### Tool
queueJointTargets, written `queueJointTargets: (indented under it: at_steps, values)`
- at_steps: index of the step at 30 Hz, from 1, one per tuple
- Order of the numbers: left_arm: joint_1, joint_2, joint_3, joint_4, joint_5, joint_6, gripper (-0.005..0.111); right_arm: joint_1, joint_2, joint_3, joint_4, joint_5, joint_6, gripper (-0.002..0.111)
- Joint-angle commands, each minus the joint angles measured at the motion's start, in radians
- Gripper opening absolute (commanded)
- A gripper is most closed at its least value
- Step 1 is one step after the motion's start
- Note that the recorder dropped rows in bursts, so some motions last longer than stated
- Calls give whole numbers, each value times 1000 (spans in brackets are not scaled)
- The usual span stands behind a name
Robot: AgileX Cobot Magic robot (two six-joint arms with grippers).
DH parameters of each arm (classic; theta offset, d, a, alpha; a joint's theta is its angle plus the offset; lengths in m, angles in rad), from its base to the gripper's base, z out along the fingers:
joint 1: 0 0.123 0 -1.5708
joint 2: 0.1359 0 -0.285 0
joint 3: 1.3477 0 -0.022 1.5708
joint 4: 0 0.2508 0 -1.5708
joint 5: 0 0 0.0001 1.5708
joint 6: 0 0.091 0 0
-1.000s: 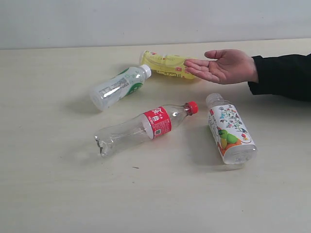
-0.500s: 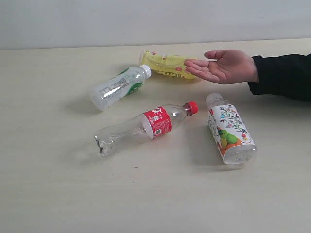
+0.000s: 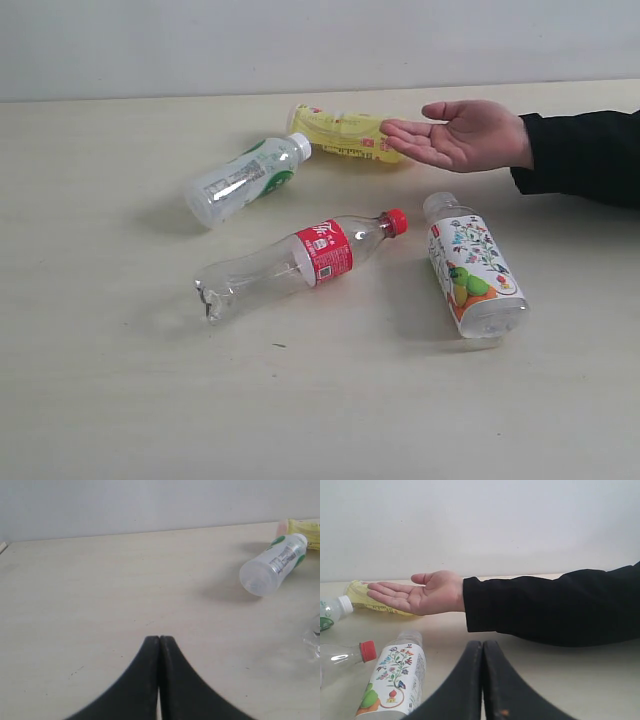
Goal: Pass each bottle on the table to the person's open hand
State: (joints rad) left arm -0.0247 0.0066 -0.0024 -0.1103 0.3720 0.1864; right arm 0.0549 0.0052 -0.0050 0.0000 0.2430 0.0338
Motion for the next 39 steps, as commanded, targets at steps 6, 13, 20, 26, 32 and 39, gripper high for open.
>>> queueJointTargets:
  at_steps: [6,13,20,26,32,39]
  values:
    - [2,-7,2,20,-78,62,0,3,-5,5,-7,-5,-5,0]
    - [2,-7,2,-249,-252,60,0,3,-5,5,-7,-10,-3,0]
    - [2,-7,2,-595,-440,-79,0,3,-5,5,-7,-8,-3,0]
    - [2,29,-118,-332,-999,-294,0,3,-5,5,-7,-7,-5,0]
    - [2,519,-578,-79,-703,-307,0,3,-5,5,-7,-7,-3,0]
    - [-5,1094,-1101,4,18,-227,0,3,-5,5,-7,-7,-5,0]
